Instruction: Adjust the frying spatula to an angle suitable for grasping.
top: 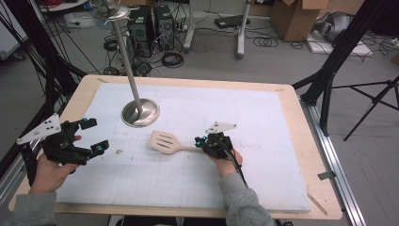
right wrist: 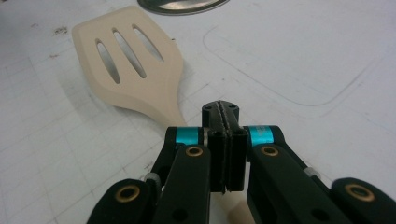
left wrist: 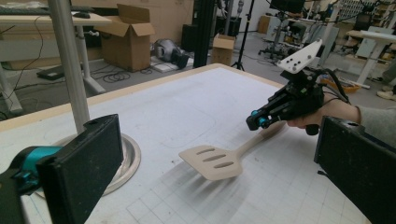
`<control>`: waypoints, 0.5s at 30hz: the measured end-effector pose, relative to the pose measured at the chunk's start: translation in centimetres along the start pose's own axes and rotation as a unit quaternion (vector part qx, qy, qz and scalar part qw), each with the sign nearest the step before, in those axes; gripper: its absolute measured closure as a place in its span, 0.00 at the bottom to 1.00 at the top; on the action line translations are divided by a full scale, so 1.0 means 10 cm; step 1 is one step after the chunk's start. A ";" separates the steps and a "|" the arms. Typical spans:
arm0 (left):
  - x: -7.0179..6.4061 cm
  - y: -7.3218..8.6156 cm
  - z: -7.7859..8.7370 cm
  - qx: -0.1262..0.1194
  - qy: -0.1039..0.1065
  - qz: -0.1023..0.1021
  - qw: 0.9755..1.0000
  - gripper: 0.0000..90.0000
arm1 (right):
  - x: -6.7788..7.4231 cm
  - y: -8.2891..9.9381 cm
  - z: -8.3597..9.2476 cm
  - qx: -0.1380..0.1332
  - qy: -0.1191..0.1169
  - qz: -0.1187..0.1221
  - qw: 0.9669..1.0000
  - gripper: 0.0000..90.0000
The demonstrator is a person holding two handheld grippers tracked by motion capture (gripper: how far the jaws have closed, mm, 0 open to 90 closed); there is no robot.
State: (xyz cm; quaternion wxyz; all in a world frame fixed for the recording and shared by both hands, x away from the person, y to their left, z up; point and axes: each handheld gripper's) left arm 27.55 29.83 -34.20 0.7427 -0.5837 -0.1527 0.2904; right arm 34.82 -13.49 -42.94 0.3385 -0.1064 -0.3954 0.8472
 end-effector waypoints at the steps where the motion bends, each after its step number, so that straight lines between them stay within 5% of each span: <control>1: 0.00 0.00 0.00 0.000 0.000 -0.001 1.000 0.02 | 0.01 -0.01 -0.03 0.005 -0.002 0.003 1.000 1.00; 15: 0.01 0.03 0.01 0.002 -0.001 0.005 1.000 0.02 | 0.12 -0.13 -0.38 0.037 0.002 0.013 0.999 1.00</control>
Point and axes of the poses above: each handheld gripper's, and its own axes: z roughly backward along the jaws, y roughly out of its underside, x roughly to its left, and after that the axes turned 7 degrees about x, right-handed
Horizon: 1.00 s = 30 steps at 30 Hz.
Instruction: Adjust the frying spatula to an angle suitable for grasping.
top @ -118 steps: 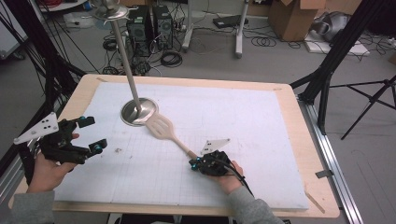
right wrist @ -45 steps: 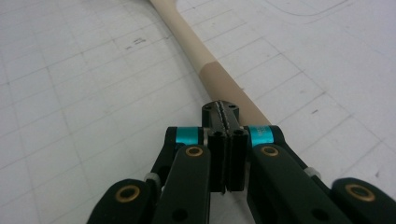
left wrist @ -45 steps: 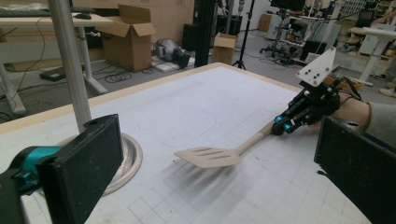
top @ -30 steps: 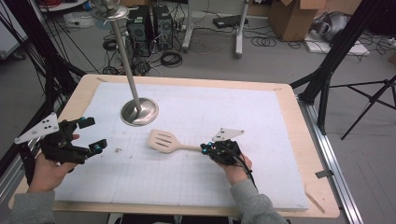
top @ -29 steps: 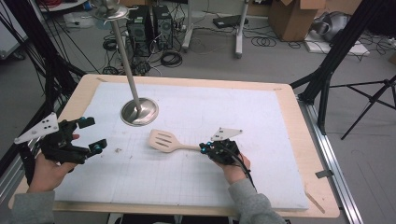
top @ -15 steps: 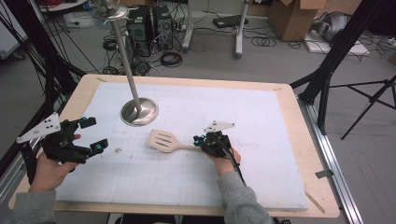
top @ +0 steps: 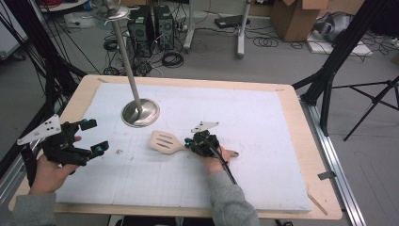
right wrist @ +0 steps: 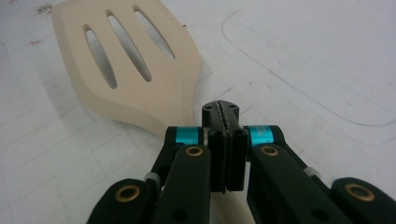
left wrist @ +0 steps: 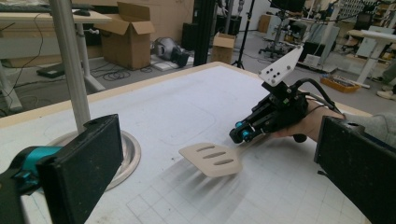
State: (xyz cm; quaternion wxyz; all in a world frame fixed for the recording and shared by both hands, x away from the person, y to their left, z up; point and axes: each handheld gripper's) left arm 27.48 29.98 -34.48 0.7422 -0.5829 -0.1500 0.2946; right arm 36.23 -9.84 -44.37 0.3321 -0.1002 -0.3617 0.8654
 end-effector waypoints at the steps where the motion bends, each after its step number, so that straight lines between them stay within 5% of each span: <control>1: 0.00 0.00 0.00 0.000 0.000 0.000 1.000 0.02 | 0.00 0.00 -0.01 0.002 0.000 0.001 1.000 1.00; 30: 0.01 0.02 -0.02 0.005 0.002 0.002 1.000 0.02 | 0.03 0.04 -0.04 0.016 0.000 -0.012 1.000 1.00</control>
Point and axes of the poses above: each handheld gripper's, and its own axes: z roughly backward along the jaws, y roughly out of its underside, x roughly to its left, and after that the axes turned 7 degrees about x, right-handed
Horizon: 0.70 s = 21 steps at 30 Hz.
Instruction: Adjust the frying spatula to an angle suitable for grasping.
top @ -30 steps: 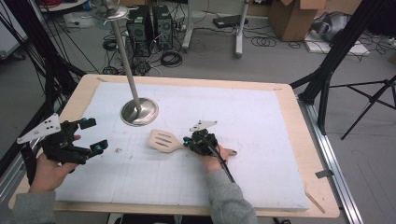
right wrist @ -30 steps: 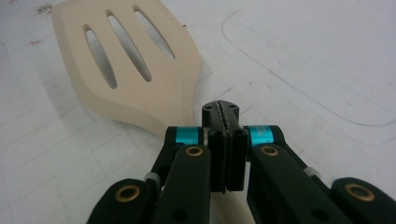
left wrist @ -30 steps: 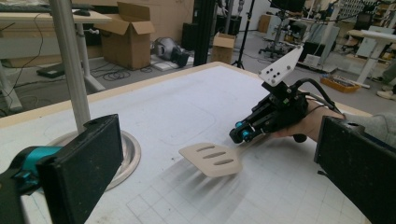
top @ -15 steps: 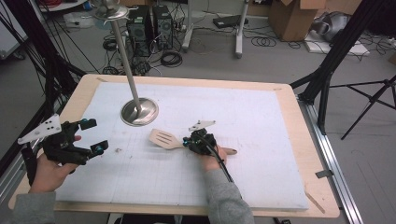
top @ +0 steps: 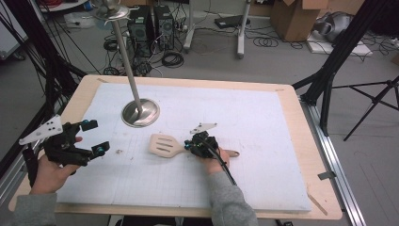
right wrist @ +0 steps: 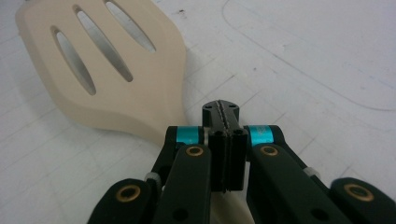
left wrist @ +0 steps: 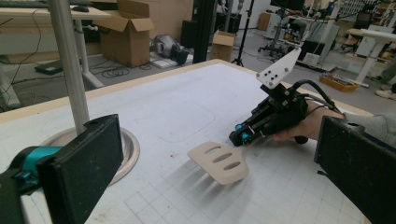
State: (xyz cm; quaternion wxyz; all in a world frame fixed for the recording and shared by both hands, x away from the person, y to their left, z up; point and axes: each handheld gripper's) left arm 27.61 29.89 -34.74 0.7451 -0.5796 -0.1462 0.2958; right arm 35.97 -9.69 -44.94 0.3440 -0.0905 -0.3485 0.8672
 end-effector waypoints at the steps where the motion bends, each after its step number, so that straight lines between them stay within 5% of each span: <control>1: 0.00 0.00 0.00 0.000 0.000 0.000 1.000 0.02 | 0.01 0.01 0.01 -0.001 -0.003 0.003 1.000 1.00; 21: -0.01 -0.02 0.01 -0.004 0.000 -0.002 1.000 0.02 | 0.15 0.29 0.23 -0.006 -0.025 0.013 1.000 1.00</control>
Point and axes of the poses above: each handheld gripper's, and its own axes: z roughly backward along the jaws, y roughly out of its underside, x roughly to its left, and after that the axes turned 7 degrees about x, right-handed
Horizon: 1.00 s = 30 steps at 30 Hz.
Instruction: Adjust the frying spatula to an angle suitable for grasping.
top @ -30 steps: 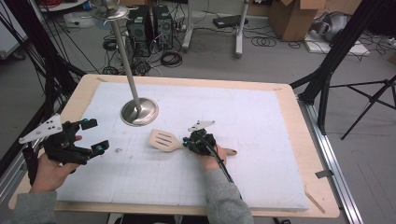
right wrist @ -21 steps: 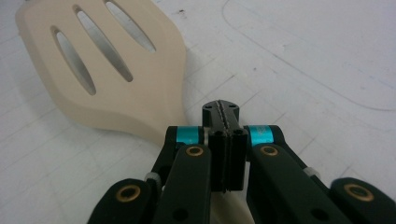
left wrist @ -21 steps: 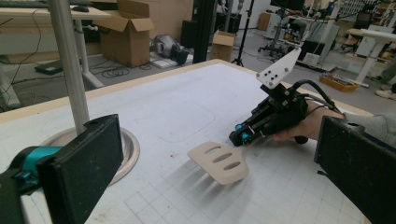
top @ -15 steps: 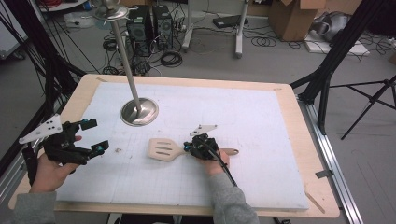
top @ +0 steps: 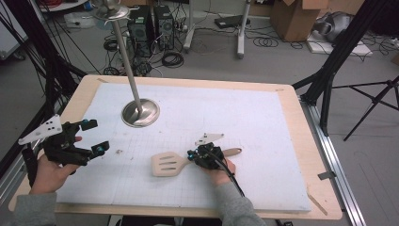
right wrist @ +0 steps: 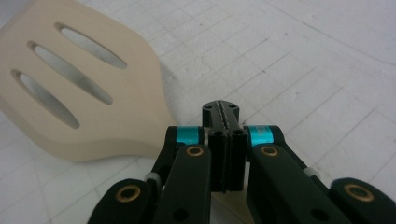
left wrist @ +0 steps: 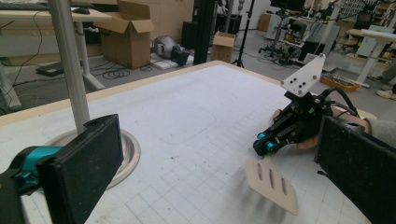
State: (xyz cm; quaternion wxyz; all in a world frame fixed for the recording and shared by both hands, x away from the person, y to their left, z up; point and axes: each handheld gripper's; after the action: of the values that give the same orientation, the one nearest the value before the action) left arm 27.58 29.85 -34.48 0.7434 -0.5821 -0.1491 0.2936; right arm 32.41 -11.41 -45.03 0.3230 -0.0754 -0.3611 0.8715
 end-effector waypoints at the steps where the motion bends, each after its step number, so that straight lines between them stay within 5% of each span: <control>1: 0.00 0.00 0.00 0.000 0.000 0.000 1.000 0.02 | 0.01 0.01 0.01 0.001 -0.002 0.000 1.000 1.00; 15: 0.00 0.00 -0.05 0.005 0.004 -0.002 1.000 0.02 | 0.01 0.09 0.11 -0.006 -0.006 0.004 1.000 1.00; 22: 0.01 -0.01 -0.07 0.001 0.010 -0.005 1.000 0.02 | -0.12 0.14 0.40 -0.028 0.009 -0.006 1.000 1.00; 30: 0.01 -0.03 -0.13 0.003 0.012 -0.005 1.000 0.02 | -0.25 0.39 0.67 -0.015 0.035 -0.018 0.999 1.00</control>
State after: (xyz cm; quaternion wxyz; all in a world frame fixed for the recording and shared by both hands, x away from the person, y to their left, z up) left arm 28.50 28.90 -34.55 0.7483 -0.5827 -0.1427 0.2832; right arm 29.89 -18.93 -43.06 0.3499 -0.1041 -0.3641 0.8568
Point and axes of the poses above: each handheld gripper's, and its own axes: z roughly backward along the jaws, y roughly out of its underside, x roughly to its left, and after that the axes turned 7 degrees about x, right-handed
